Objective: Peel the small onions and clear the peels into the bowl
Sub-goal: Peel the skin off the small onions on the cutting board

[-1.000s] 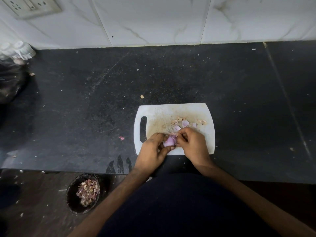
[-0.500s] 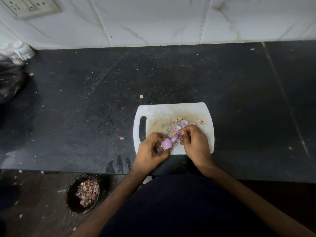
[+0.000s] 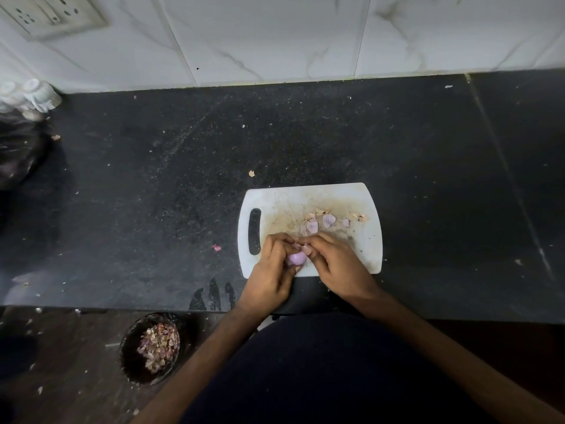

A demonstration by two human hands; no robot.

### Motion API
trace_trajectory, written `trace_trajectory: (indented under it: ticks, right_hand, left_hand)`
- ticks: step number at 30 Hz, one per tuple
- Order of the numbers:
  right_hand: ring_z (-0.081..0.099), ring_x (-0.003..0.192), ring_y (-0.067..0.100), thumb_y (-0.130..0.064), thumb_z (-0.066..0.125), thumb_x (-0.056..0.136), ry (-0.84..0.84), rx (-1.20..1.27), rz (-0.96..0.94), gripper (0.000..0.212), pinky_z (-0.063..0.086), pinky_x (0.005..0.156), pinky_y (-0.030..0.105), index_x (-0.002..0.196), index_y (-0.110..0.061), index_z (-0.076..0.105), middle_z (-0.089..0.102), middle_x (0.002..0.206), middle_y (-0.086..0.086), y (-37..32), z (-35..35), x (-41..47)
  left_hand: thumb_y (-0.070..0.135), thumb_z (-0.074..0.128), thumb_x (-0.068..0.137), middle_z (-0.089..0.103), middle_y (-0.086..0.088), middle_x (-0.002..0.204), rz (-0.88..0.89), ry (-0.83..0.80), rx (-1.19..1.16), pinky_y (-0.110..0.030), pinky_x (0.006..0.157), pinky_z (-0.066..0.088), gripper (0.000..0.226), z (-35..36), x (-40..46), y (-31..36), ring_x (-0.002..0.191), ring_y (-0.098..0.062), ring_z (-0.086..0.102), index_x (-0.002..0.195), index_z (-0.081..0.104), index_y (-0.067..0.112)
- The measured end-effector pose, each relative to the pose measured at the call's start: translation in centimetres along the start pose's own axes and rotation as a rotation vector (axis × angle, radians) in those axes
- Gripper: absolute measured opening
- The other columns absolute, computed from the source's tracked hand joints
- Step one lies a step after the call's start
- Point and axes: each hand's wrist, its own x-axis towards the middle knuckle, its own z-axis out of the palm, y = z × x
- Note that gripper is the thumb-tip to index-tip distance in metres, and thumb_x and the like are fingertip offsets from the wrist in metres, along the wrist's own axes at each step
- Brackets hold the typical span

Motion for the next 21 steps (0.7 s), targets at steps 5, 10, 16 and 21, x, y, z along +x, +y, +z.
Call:
trace_trajectory:
  ticks: [5, 10, 16, 21]
  right_hand:
    - [0.062, 0.102, 0.012, -0.006, 0.054, 0.098, 0.024, -0.017, 0.007, 0.028, 0.050, 0.088, 0.024, 0.122, -0.014, 0.066, 0.066, 0.112, -0.001, 0.6, -0.1, -0.2]
    - [0.061, 0.093, 0.018, 0.003, 0.051, 0.093, 0.032, -0.100, 0.061, 0.025, 0.048, 0.080, 0.027, 0.109, -0.011, 0.065, 0.065, 0.102, 0.002, 0.6, 0.0, 0.1]
    - [0.054, 0.106, 0.014, 0.008, 0.049, 0.090, 0.107, -0.057, 0.104, 0.043, 0.048, 0.089, 0.026, 0.121, -0.016, 0.065, 0.058, 0.116, 0.000, 0.6, -0.1, 0.0]
    - [0.061, 0.104, 0.010, 0.004, 0.051, 0.093, 0.151, 0.006, 0.123, 0.045, 0.053, 0.092, 0.033, 0.125, -0.025, 0.062, 0.068, 0.112, -0.006, 0.8, -1.5, -0.2]
  left_hand:
    - [0.018, 0.078, 0.089, 0.064, 0.002, 0.116, -0.108, 0.021, -0.112, -0.023, 0.092, 0.052, 0.038, -0.3, 0.3, 0.6, 0.109, -0.011, 0.064, 0.118, 0.054, 0.013]
    - [0.022, 0.070, 0.096, 0.065, 0.007, 0.120, -0.078, -0.027, -0.040, -0.025, 0.094, 0.052, 0.032, 0.2, 0.1, 0.8, 0.110, -0.005, 0.063, 0.125, 0.060, 0.014]
    - [0.023, 0.079, 0.089, 0.063, 0.006, 0.114, -0.114, -0.014, -0.011, -0.017, 0.091, 0.047, 0.032, 0.2, 0.1, 0.6, 0.106, -0.004, 0.060, 0.116, 0.064, 0.014]
    - [0.024, 0.084, 0.083, 0.061, 0.008, 0.113, -0.142, 0.019, -0.009, -0.012, 0.089, 0.045, 0.037, 0.7, 0.4, 0.8, 0.103, 0.001, 0.057, 0.113, 0.064, 0.017]
